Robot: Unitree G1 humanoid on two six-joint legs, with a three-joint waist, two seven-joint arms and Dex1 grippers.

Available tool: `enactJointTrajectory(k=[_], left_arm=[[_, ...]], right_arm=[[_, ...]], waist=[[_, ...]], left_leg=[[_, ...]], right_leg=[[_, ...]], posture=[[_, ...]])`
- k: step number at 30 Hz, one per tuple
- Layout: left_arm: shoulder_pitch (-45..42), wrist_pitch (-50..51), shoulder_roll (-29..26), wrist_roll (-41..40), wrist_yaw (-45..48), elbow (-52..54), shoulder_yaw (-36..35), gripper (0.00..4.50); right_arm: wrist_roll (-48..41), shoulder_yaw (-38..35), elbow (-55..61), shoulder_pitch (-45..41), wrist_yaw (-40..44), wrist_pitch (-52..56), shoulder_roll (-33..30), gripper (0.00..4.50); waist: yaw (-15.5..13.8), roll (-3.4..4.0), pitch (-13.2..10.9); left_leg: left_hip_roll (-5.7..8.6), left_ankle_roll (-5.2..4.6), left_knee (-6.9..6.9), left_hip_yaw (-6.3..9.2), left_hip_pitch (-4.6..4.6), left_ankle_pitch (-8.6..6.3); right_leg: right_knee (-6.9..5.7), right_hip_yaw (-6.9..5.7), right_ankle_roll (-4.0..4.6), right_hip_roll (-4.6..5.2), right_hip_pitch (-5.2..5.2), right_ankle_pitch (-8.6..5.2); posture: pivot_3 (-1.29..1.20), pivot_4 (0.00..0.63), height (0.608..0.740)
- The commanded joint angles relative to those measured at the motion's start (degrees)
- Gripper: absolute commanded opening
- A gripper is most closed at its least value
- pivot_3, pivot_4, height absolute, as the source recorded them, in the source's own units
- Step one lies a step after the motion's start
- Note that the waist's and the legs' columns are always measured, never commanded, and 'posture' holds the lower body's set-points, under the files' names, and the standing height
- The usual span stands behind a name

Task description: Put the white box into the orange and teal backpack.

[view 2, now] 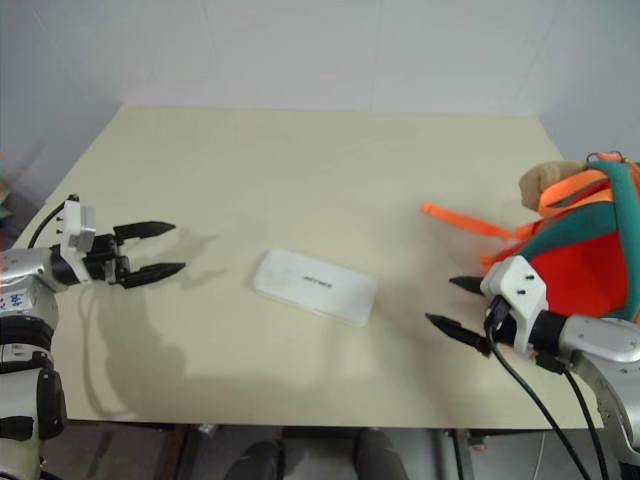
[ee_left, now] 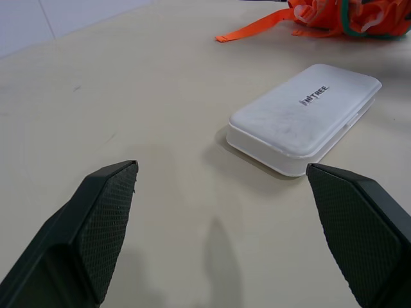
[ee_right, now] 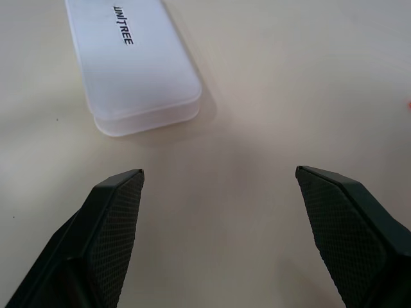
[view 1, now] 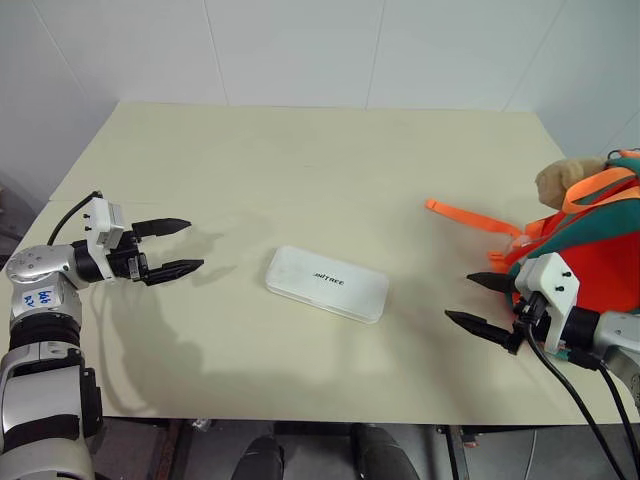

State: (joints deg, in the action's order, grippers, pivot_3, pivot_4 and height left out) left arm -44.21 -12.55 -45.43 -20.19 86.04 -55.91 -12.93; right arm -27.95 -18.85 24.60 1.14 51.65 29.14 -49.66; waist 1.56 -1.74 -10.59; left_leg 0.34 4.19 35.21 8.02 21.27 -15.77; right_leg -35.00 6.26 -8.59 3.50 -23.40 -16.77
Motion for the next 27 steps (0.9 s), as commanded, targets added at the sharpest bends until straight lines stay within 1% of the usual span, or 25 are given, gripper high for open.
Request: enactJointTrajectory(k=[1,3,6,12,18,21,23,24,26,27], left_arm=[[0.0,0.3,-0.5,-1.3,4.1,2.3,-0.7,4.49],[-0.3,-0.6,0.3,-1.3,3.2,2.1,-0.8,4.49],[1.4,1.2,1.4,-2.3,2.5,5.0,-1.0,4.49],[2.4,2.1,1.5,-2.6,1.1,6.3,-1.5,4.49],[3.5,4.1,1.3,-1.6,-2.4,7.6,-1.1,4.49],[3.3,4.8,0.9,0.4,-5.4,7.3,0.0,4.49],[2.8,5.8,1.1,1.3,-6.9,7.3,0.5,4.49],[2.4,6.2,1.2,1.6,-7.5,7.1,0.7,4.50],[1.7,7.4,1.3,2.5,-8.3,6.7,1.5,4.10],[1.4,7.5,1.7,3.0,-8.6,6.7,2.1,3.87]], right_arm=[[-1.3,-0.8,2.3,-1.1,-0.4,-0.1,-0.2,4.50],[-1.1,0.4,1.1,-2.7,-0.3,-0.7,0.2,4.50],[-0.1,1.9,-0.1,-3.7,-0.2,-1.4,0.5,4.50],[-0.6,4.3,0.2,-6.8,-1.4,0.0,1.1,4.50],[-0.1,6.0,-0.3,-9.0,-2.9,1.0,1.2,4.50],[0.0,7.6,-0.1,-10.7,-6.9,4.1,3.2,4.50],[1.6,8.5,-0.6,-11.6,-9.0,3.2,4.7,4.50],[2.3,8.6,-0.6,-11.7,-9.7,2.3,5.4,4.32],[2.0,8.4,0.4,-11.3,-10.1,2.1,6.5,3.93],[1.9,8.5,1.0,-10.7,-10.2,2.5,6.6,3.58]], waist=[[0.0,0.00,0.0],[0.0,0.00,0.0],[0.0,0.00,0.0],[0.0,0.00,0.0],[0.0,0.00,0.0],[0.0,0.00,0.0],[0.0,0.00,0.0],[0.0,0.00,0.0],[0.0,0.00,0.0],[0.0,0.00,0.0]], left_leg=[[0.00,0.00,0.00,0.00,0.00,0.00],[0.00,0.00,0.00,0.00,0.00,0.00],[0.00,0.00,0.02,0.00,0.00,0.00],[0.00,0.00,0.01,-0.01,0.02,0.00],[-0.01,0.00,0.02,0.00,0.01,0.00],[-0.01,0.00,0.02,0.00,0.01,0.00],[-0.01,0.00,0.02,0.00,0.01,0.00],[0.00,0.00,0.02,0.01,0.01,0.00],[0.00,0.00,0.02,0.00,0.01,0.00],[0.00,0.00,0.01,0.01,0.02,0.00]], right_leg=[[0.00,0.00,0.00,0.00,0.00,0.00],[-0.01,0.00,0.00,0.00,0.00,0.00],[0.00,0.00,0.00,0.01,0.00,0.00],[-0.07,0.01,-0.02,0.02,0.00,0.01],[-0.04,0.00,-0.02,0.01,-0.01,0.01],[-0.07,0.00,-0.02,0.01,-0.01,0.01],[-0.07,0.00,-0.02,0.01,-0.02,0.01],[-0.07,0.00,-0.02,0.01,-0.02,0.01],[-0.07,0.00,-0.02,0.01,-0.03,0.01],[-0.08,0.00,-0.02,0.00,-0.03,0.01]], posture=[[0.00,0.150,0.740],[0.00,0.150,0.740],[0.00,0.150,0.740],[0.00,0.150,0.740],[0.00,0.150,0.740],[0.00,0.150,0.740],[0.00,0.150,0.740],[0.00,0.150,0.740],[0.00,0.150,0.740],[0.00,0.150,0.740]])
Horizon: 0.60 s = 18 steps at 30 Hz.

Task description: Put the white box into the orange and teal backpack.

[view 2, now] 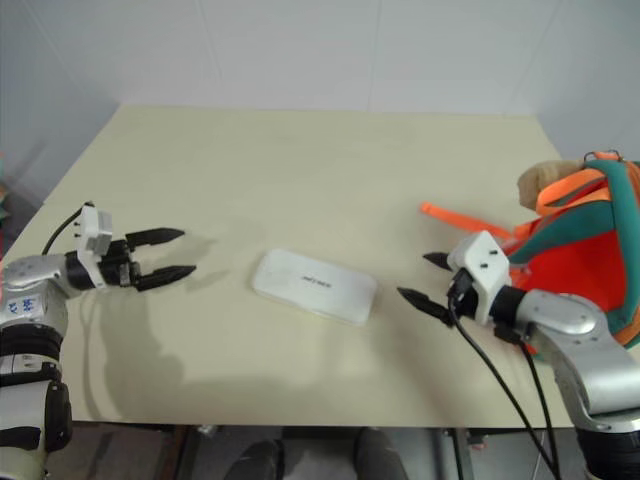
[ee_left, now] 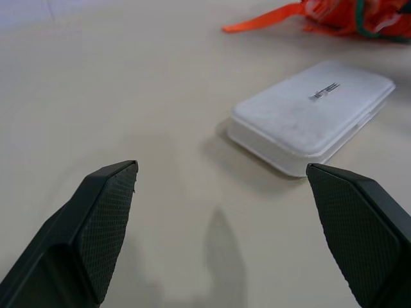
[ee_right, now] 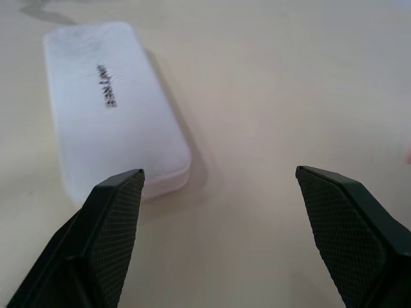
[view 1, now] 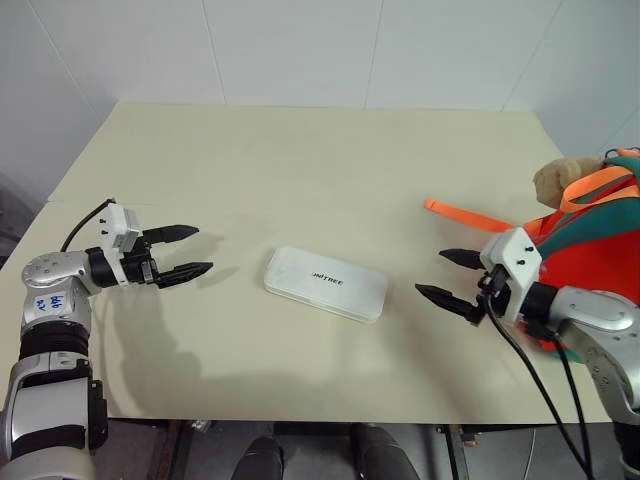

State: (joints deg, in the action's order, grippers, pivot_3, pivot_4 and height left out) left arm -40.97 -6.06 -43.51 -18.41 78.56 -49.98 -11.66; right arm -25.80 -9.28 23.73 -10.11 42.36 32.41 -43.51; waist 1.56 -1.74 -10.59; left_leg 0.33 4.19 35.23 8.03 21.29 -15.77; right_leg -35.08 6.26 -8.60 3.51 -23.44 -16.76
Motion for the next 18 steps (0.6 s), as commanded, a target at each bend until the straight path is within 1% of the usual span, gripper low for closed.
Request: enactJointTrajectory(k=[1,4,7,8,10,11,13,16,18], left_arm=[[-2.2,1.0,0.3,1.3,-1.5,1.1,1.1,3.57],[-2.9,1.0,1.6,1.9,-2.6,1.1,1.7,2.75],[-3.1,0.7,2.3,3.4,-4.4,1.8,2.8,1.82],[-3.5,1.0,2.4,4.2,-5.3,2.0,3.4,1.50],[-4.5,1.4,3.1,4.4,-5.3,1.5,3.8,0.94],[-4.6,1.5,3.4,4.2,-4.7,1.4,4.0,0.60],[-4.7,1.6,4.1,4.1,-3.8,1.5,4.5,0.01],[-5.7,1.7,5.5,4.5,-3.6,0.6,5.3,0.00],[-6.5,2.3,5.8,7.6,-5.6,-0.6,7.7,0.00]], right_arm=[[-0.2,-1.2,2.5,1.1,-1.0,-0.7,0.5,3.23],[0.6,-0.8,3.1,2.1,-2.0,-1.1,1.3,2.33],[1.6,-0.1,4.1,3.1,-3.1,-0.9,1.8,1.34],[1.6,0.0,4.4,3.1,-3.3,-0.8,1.9,0.93],[2.0,0.3,4.7,3.3,-3.6,-0.9,2.2,0.34],[2.3,0.4,5.1,3.7,-4.0,-0.9,2.4,0.14],[2.6,1.0,6.4,4.6,-5.0,0.1,2.9,0.12],[3.8,3.0,6.7,4.3,-6.7,0.6,4.1,0.12],[5.5,4.8,5.9,3.6,-7.9,0.8,4.5,0.12]], waist=[[-0.2,0.00,0.0],[-0.3,-0.01,0.0],[-0.1,-0.01,0.0],[-0.1,-0.01,0.0],[0.0,-0.01,0.0],[0.0,-0.01,0.0],[0.0,-0.01,0.0],[0.0,-0.02,0.0],[0.0,-0.02,0.0]], left_leg=[[0.00,0.00,0.00,0.00,0.00,0.00],[0.02,0.00,0.00,0.00,0.03,0.00],[0.03,0.00,0.00,-0.01,0.03,0.00],[0.02,0.00,0.00,0.00,0.03,0.00],[0.02,0.00,0.00,0.00,0.02,0.00],[0.02,0.00,0.00,0.00,0.02,0.00],[0.02,0.00,0.01,0.00,0.00,0.00],[0.02,0.00,0.00,0.00,0.00,0.00],[0.03,0.00,0.01,0.00,0.00,0.00]], right_leg=[[-0.01,-0.01,0.00,0.00,0.01,0.00],[-0.05,-0.02,-0.01,0.03,0.02,0.01],[-0.06,-0.01,-0.02,0.03,0.02,0.01],[-0.06,-0.01,-0.02,0.01,0.01,0.01],[-0.05,-0.01,-0.02,0.00,0.00,0.01],[-0.04,-0.01,-0.02,0.00,0.00,0.01],[-0.02,-0.01,-0.02,0.01,0.01,0.01],[-0.07,-0.01,-0.02,0.00,0.02,0.01],[-0.05,-0.01,-0.02,0.02,0.02,0.01]], posture=[[0.00,0.150,0.740],[0.00,0.150,0.740],[0.00,0.150,0.740],[0.00,0.150,0.740],[0.00,0.150,0.740],[0.00,0.150,0.740],[0.00,0.150,0.740],[0.00,0.150,0.740],[0.00,0.150,0.740]])
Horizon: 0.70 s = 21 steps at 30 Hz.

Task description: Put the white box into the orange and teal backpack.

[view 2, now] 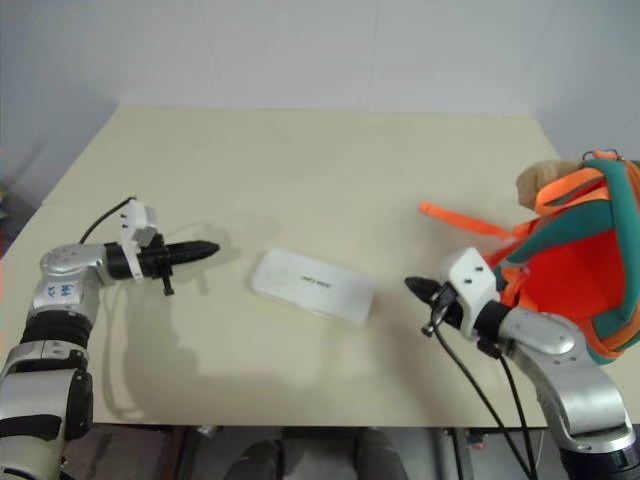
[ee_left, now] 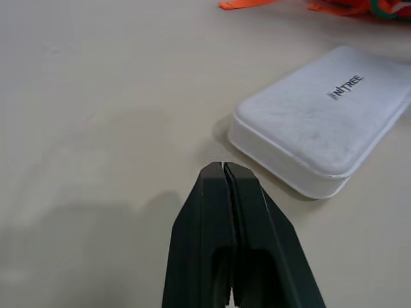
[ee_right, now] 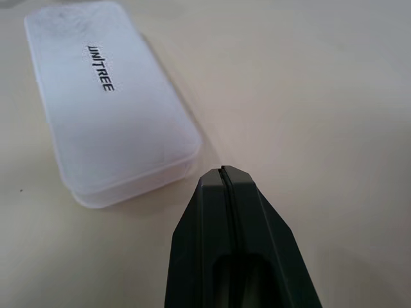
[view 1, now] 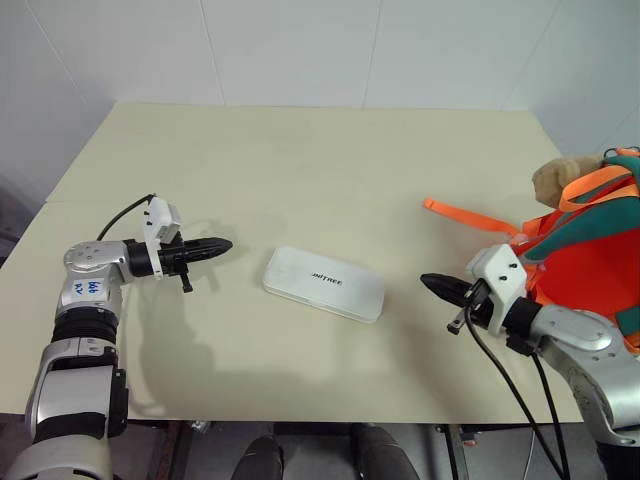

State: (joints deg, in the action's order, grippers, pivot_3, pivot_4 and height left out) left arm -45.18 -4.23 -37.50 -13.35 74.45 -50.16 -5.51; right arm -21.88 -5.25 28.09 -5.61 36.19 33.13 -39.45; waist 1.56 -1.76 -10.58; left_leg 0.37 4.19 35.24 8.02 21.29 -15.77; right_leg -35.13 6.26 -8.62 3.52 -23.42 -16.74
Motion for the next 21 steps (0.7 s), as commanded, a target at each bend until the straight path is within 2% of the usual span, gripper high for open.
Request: enactJointTrajectory(k=[1,9,21], left_arm=[[-2.5,0.6,-0.2,3.4,-2.1,-0.7,2.2,0.00],[-4.3,0.0,3.6,4.5,-2.2,-3.0,3.8,0.00],[-4.6,0.9,5.1,4.0,-0.9,-2.4,3.7,0.00]], right_arm=[[2.0,1.3,1.4,-1.2,-2.1,0.3,0.5,0.12],[6.2,8.1,0.0,-4.1,-4.0,3.4,1.9,0.12],[7.8,9.3,-0.3,-4.2,-3.2,5.6,1.6,0.12]], waist=[[0.0,0.00,0.0],[0.0,0.00,0.0],[0.0,0.00,0.0]], left_leg=[[0.00,0.00,0.01,0.00,0.00,0.00],[0.00,0.00,0.01,0.00,0.01,0.00],[0.00,0.00,0.00,0.00,0.03,0.00]], right_leg=[[0.02,0.00,0.00,0.00,0.00,0.00],[0.01,0.00,0.00,0.00,0.00,0.00],[-0.01,-0.01,-0.01,-0.01,-0.02,0.00]], posture=[[0.00,0.150,0.740],[0.00,0.150,0.740],[0.00,0.150,0.740]])
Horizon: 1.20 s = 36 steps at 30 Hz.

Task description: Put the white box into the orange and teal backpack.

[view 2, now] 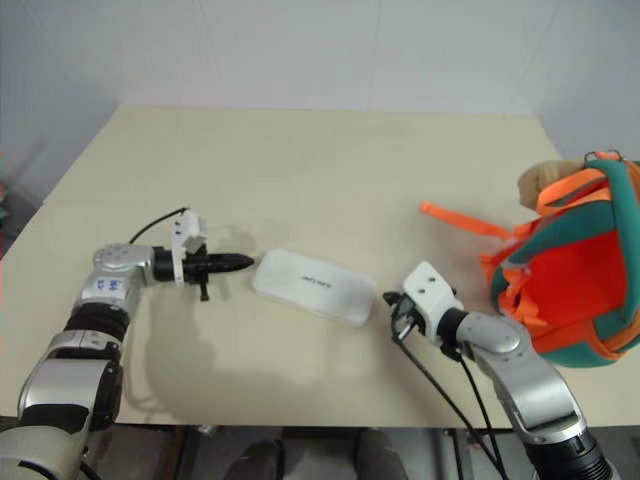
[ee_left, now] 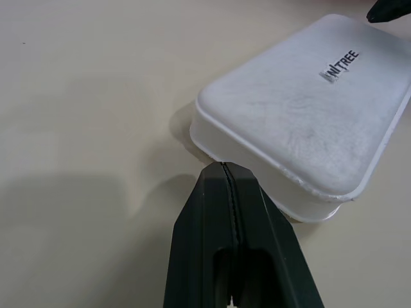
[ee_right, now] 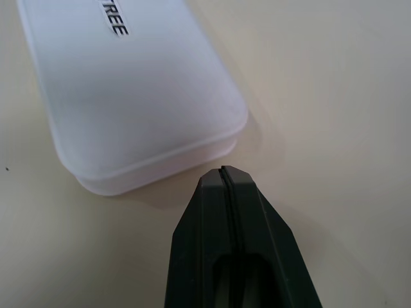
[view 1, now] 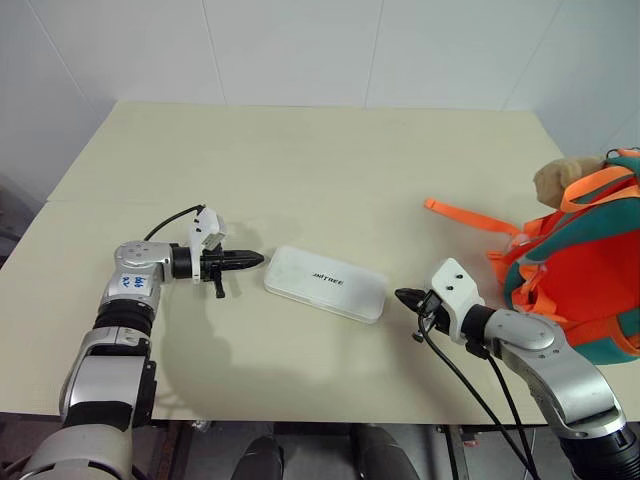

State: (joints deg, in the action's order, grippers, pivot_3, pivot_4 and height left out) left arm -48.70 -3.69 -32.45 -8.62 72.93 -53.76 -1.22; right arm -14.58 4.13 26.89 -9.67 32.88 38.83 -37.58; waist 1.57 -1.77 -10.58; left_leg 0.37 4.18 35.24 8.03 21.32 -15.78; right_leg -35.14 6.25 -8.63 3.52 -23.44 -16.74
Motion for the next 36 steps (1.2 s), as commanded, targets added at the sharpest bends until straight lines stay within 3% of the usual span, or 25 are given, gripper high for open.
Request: enactJointTrajectory(k=[1,17,36], left_arm=[[-1.0,0.6,0.1,-0.8,0.8,1.3,-0.5,0.00],[2.4,1.9,1.9,-0.3,2.7,6.2,1.3,0.00],[15.3,17.4,-3.1,-3.7,5.6,31.2,2.7,0.00]], right_arm=[[0.7,0.2,0.8,-0.2,0.2,-0.1,-0.2,0.12],[2.0,6.2,-0.5,-4.7,3.2,-0.2,1.2,0.12],[1.6,7.2,1.6,-6.8,10.1,0.7,-1.5,0.12]], waist=[[0.0,0.00,0.0],[0.0,0.00,0.0],[0.0,0.00,0.0]], left_leg=[[0.00,0.00,0.00,0.00,0.00,0.00],[0.00,0.00,0.00,0.00,-0.01,0.00],[-0.02,0.00,-0.01,0.00,-0.01,0.00]], right_leg=[[0.00,0.00,0.00,0.00,0.00,0.00],[0.02,0.00,0.00,0.00,0.00,0.00],[0.05,0.00,0.00,0.01,0.00,0.00]], posture=[[0.00,0.150,0.740],[0.00,0.150,0.740],[0.00,0.150,0.740]])
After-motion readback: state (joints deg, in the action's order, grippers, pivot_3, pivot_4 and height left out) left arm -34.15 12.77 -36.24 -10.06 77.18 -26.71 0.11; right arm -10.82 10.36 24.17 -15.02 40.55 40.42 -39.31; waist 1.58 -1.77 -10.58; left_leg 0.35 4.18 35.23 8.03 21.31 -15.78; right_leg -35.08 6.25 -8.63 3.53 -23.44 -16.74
